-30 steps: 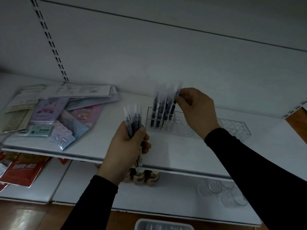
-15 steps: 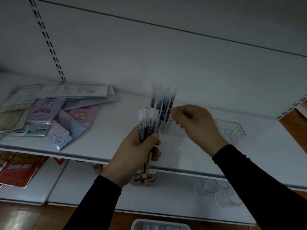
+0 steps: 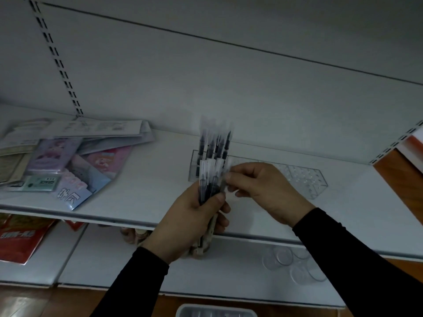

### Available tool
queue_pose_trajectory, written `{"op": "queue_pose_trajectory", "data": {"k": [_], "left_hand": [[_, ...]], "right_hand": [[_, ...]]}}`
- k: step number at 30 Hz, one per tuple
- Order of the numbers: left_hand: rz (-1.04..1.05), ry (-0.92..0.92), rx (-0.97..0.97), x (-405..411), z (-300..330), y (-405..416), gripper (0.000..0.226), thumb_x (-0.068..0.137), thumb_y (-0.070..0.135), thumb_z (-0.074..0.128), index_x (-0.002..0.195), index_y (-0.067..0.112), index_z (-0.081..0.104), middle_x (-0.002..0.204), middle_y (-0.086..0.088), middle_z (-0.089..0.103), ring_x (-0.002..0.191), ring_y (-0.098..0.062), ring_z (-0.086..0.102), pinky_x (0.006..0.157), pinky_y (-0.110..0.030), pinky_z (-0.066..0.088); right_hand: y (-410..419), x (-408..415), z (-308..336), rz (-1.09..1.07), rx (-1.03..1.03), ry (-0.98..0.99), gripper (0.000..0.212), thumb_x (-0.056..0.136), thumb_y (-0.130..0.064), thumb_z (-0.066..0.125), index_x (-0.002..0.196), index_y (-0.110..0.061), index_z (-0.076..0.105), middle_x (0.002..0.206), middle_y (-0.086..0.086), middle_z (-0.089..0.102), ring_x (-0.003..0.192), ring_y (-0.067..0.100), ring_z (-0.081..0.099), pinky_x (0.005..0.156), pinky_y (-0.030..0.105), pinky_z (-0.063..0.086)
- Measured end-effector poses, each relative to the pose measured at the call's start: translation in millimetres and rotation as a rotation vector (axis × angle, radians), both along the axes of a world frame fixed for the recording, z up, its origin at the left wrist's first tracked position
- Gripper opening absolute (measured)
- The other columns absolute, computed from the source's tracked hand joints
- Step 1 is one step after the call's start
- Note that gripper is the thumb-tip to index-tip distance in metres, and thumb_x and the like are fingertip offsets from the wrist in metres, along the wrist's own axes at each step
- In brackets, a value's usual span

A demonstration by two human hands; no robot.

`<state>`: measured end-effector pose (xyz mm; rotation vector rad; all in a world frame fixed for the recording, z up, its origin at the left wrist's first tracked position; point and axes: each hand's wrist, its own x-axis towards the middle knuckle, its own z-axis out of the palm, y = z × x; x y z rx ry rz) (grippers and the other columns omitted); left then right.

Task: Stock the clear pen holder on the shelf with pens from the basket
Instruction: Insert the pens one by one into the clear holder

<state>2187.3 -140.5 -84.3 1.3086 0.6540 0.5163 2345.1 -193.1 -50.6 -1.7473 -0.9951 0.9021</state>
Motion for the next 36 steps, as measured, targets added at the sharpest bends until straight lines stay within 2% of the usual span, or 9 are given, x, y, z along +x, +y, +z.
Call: {"op": "queue_pose_trajectory", "data": {"k": [4,8,12,15,19,25,30,36], "left_hand": [[0.068,0.023,-0.005,-3,-3,7,0.013,0.098,0.015,0.051,0.102,0.005,0.056,0.083,-0.009,0.067,0.062,-0.018,0.064,0.058,-0.027,0.055],[0.176,0.022,-0.032,-5,-8,15,0.012,0.098,0.014,0.050,0.100,0.004,0.056,0.079,-0.010,0.065,0.058,-0.016,0.062,0.055,-0.027,0.054],[0.215,0.014,-0.043,-6,-8,18,0.014,0.098,0.014,0.050,0.102,0.001,0.056,0.080,-0.011,0.063,0.057,-0.016,0.062,0.053,-0.024,0.053],[0.221,0.022,-0.035,-6,-8,18,0.014,0.098,0.014,0.050,0.102,0.002,0.055,0.080,-0.012,0.064,0.057,-0.015,0.062,0.053,-0.024,0.053],[0.229,0.023,-0.028,-8,-8,19,0.013,0.098,0.013,0.050,0.101,0.003,0.055,0.079,-0.012,0.064,0.056,-0.015,0.062,0.053,-0.025,0.053],[0.240,0.019,-0.031,-10,-8,21,0.011,0.098,0.013,0.050,0.100,0.004,0.055,0.078,-0.011,0.064,0.056,-0.015,0.061,0.053,-0.025,0.053],[0.242,0.019,-0.038,-11,-9,23,0.010,0.097,0.014,0.051,0.098,0.005,0.056,0.078,-0.010,0.064,0.056,-0.015,0.062,0.053,-0.026,0.052],[0.232,0.020,-0.031,-11,-8,23,0.012,0.097,0.015,0.051,0.099,0.004,0.056,0.078,-0.010,0.064,0.056,-0.016,0.061,0.053,-0.026,0.052]], "right_hand": [[5,22,10,-0.273,0.180,0.147,0.012,0.087,-0.019,0.068,0.081,-0.012,0.075,0.073,0.003,0.071,0.066,0.009,0.064,0.065,0.022,0.051],[10,39,24,-0.399,0.354,0.024,0.011,0.091,-0.020,0.064,0.085,-0.017,0.073,0.072,-0.001,0.068,0.069,0.008,0.061,0.065,0.018,0.051],[22,36,28,-0.344,0.414,-0.183,0.012,0.094,-0.021,0.060,0.094,-0.028,0.069,0.092,-0.012,0.071,0.083,0.004,0.065,0.075,0.021,0.054],[31,32,25,-0.345,0.421,-0.352,0.010,0.094,-0.023,0.061,0.100,-0.027,0.067,0.091,-0.013,0.069,0.082,0.001,0.064,0.083,0.022,0.053],[37,29,18,-0.380,0.435,-0.419,0.007,0.091,-0.024,0.065,0.098,-0.024,0.067,0.086,-0.013,0.068,0.074,-0.005,0.063,0.075,0.008,0.048],[40,28,11,-0.345,0.377,-0.508,0.014,0.092,-0.022,0.064,0.105,-0.017,0.069,0.086,-0.017,0.065,0.075,-0.017,0.059,0.073,-0.001,0.042],[40,21,4,-0.282,0.329,-0.580,0.019,0.093,-0.022,0.063,0.108,-0.012,0.070,0.092,-0.012,0.066,0.082,-0.002,0.061,0.077,-0.003,0.040],[38,15,-4,-0.229,0.283,-0.663,0.019,0.094,-0.020,0.061,0.105,-0.009,0.072,0.090,-0.006,0.068,0.080,-0.001,0.060,0.072,-0.005,0.038]]}}
